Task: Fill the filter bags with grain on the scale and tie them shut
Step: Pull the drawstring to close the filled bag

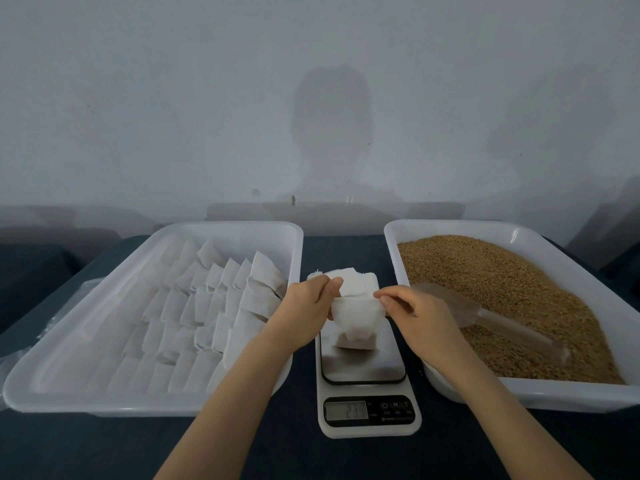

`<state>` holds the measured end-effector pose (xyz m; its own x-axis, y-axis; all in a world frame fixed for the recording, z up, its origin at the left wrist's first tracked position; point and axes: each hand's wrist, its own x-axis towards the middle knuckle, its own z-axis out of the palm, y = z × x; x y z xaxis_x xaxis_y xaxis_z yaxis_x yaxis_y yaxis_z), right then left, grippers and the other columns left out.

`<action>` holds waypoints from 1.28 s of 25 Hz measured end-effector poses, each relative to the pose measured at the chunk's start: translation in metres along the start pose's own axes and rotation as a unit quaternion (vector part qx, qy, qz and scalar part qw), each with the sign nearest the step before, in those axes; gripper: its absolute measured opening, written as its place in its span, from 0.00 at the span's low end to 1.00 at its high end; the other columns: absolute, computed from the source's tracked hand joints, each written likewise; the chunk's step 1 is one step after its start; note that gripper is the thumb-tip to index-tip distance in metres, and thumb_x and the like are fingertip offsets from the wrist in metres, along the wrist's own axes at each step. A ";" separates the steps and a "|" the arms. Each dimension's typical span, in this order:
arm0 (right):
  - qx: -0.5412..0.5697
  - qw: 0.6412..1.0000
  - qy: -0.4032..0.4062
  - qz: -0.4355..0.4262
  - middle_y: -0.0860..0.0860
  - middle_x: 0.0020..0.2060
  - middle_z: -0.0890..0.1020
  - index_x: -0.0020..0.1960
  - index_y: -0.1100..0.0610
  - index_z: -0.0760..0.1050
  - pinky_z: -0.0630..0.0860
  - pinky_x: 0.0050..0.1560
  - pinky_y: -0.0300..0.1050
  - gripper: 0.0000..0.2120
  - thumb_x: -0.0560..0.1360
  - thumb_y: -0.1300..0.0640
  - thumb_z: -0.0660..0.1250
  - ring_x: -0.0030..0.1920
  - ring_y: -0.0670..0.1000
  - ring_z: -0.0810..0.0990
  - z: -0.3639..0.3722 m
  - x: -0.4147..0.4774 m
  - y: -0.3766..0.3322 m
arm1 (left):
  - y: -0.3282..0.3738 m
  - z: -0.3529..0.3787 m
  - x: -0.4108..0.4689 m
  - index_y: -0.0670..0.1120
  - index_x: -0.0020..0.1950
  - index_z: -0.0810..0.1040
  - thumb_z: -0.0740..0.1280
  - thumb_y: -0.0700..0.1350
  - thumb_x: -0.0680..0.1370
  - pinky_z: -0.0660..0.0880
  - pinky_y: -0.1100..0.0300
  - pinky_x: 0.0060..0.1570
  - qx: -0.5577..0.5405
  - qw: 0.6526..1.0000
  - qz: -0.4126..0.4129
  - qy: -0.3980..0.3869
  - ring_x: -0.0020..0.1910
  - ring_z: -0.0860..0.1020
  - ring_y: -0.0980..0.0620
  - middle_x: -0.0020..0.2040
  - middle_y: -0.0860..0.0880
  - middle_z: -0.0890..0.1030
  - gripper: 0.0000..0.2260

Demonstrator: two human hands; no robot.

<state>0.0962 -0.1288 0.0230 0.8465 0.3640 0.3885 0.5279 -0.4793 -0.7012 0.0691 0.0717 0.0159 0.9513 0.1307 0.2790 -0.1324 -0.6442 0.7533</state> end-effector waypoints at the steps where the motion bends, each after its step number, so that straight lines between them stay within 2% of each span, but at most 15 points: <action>1: -0.002 1.000 0.000 0.000 0.33 0.41 0.77 0.53 0.51 0.80 0.67 0.44 0.21 0.08 0.77 0.56 0.64 0.46 0.28 0.74 0.000 0.000 0.000 | 0.000 0.000 0.000 0.49 0.40 0.74 0.54 0.53 0.83 0.72 0.73 0.36 0.001 1.000 -0.001 0.001 0.35 0.77 0.58 0.34 0.54 0.79 0.17; 4: -0.001 1.000 -0.001 0.003 0.33 0.40 0.77 0.53 0.50 0.80 0.67 0.43 0.21 0.08 0.78 0.57 0.64 0.46 0.28 0.74 -0.001 -0.001 0.000 | -0.001 0.000 0.000 0.49 0.40 0.74 0.53 0.54 0.83 0.73 0.72 0.36 0.003 1.000 0.000 0.001 0.36 0.78 0.57 0.35 0.54 0.79 0.17; 9: -0.005 1.000 0.001 -0.001 0.33 0.39 0.77 0.53 0.51 0.80 0.67 0.43 0.21 0.08 0.77 0.57 0.64 0.45 0.27 0.73 -0.001 0.000 -0.001 | -0.001 0.000 0.001 0.52 0.39 0.73 0.53 0.54 0.83 0.72 0.74 0.36 0.006 1.000 0.005 0.002 0.33 0.77 0.62 0.34 0.54 0.78 0.17; 12: -0.005 1.000 0.002 0.000 0.33 0.39 0.77 0.52 0.51 0.80 0.67 0.43 0.22 0.08 0.77 0.57 0.64 0.45 0.29 0.74 -0.001 -0.001 -0.001 | -0.001 0.000 0.000 0.52 0.39 0.73 0.53 0.55 0.83 0.72 0.73 0.36 0.007 1.000 0.003 0.001 0.34 0.77 0.59 0.34 0.54 0.79 0.17; 23: 0.003 1.000 0.006 0.001 0.34 0.37 0.78 0.51 0.50 0.80 0.68 0.41 0.23 0.08 0.77 0.58 0.64 0.43 0.30 0.75 0.000 -0.001 -0.001 | 0.001 -0.001 0.000 0.52 0.39 0.73 0.53 0.55 0.83 0.71 0.75 0.35 0.009 1.000 -0.007 -0.007 0.36 0.77 0.58 0.35 0.54 0.79 0.17; 26: -0.003 1.000 0.004 0.003 0.34 0.38 0.77 0.52 0.50 0.80 0.68 0.43 0.22 0.08 0.77 0.57 0.64 0.44 0.29 0.74 0.000 -0.001 -0.001 | 0.000 0.000 0.000 0.50 0.40 0.74 0.52 0.55 0.83 0.71 0.72 0.37 0.018 1.000 -0.007 -0.010 0.36 0.78 0.56 0.35 0.54 0.79 0.18; 29: -0.001 1.000 0.000 0.007 0.34 0.38 0.77 0.52 0.50 0.80 0.67 0.43 0.22 0.07 0.77 0.57 0.64 0.45 0.28 0.74 0.000 0.000 -0.001 | 0.002 -0.001 -0.001 0.47 0.42 0.76 0.52 0.56 0.83 0.75 0.64 0.41 0.008 1.000 -0.015 -0.017 0.39 0.79 0.51 0.36 0.52 0.80 0.19; 32: 0.007 1.000 -0.009 0.011 0.34 0.40 0.78 0.51 0.48 0.80 0.67 0.43 0.21 0.06 0.76 0.56 0.66 0.46 0.28 0.74 0.000 -0.001 -0.001 | 0.007 -0.003 -0.001 0.47 0.44 0.76 0.55 0.56 0.82 0.77 0.60 0.44 0.005 0.999 -0.028 -0.030 0.40 0.79 0.51 0.37 0.52 0.79 0.18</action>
<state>0.0948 -0.1285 0.0239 0.8565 0.3678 0.3621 0.5080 -0.4767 -0.7174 0.0665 0.0695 0.0226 0.9723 0.1213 0.2000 -0.0759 -0.6453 0.7601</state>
